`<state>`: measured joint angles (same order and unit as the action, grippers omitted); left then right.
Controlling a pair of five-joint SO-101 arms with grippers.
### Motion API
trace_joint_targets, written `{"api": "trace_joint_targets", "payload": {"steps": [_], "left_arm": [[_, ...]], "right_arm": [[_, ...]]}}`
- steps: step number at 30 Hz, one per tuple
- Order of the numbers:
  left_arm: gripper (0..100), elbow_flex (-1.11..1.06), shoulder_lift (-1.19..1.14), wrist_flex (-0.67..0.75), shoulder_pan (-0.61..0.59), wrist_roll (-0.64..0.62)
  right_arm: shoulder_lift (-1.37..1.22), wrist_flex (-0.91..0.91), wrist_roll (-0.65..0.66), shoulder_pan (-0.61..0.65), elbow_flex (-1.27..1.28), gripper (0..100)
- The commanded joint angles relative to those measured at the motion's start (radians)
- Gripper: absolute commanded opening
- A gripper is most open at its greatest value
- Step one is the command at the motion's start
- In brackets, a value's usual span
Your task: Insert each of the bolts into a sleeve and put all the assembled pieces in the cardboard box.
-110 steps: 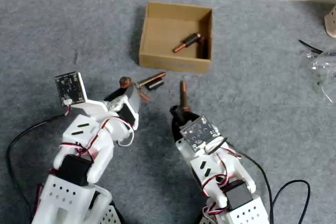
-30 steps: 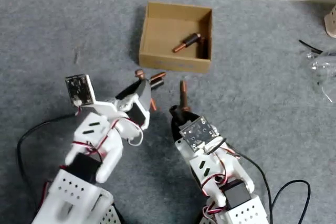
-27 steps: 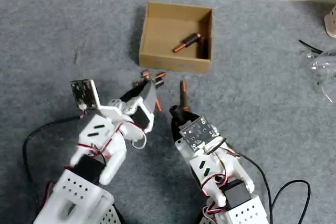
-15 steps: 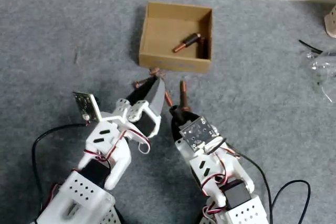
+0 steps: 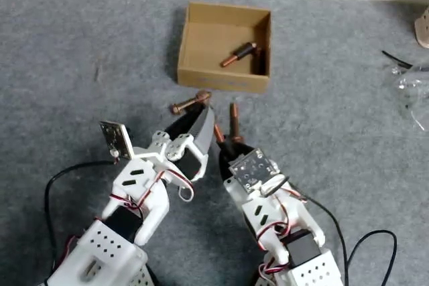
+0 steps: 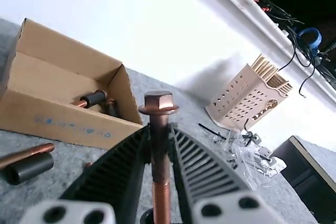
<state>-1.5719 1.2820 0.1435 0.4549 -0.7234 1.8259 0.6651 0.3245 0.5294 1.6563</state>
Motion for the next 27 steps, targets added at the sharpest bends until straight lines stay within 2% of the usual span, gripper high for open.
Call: {"api": "trace_joint_targets", "payload": {"steps": [1, 16, 21, 27], "left_arm": [[1, -0.012, 0.027, 0.021, 0.056, 0.003], [1, -0.021, 0.027, 0.021, 0.041, 0.003], [1, -0.010, 0.035, 0.021, -0.088, 0.005], [1, -0.015, 0.025, 0.017, -0.357, 0.003]], "right_arm": [[0.013, -0.045, 0.009, -0.010, -0.010, 0.4], [0.013, -0.045, 0.011, -0.010, -0.010, 0.4], [0.013, -0.045, 0.006, -0.012, -0.012, 0.4], [0.010, -0.045, -0.055, -0.008, -0.008, 0.4]]}}
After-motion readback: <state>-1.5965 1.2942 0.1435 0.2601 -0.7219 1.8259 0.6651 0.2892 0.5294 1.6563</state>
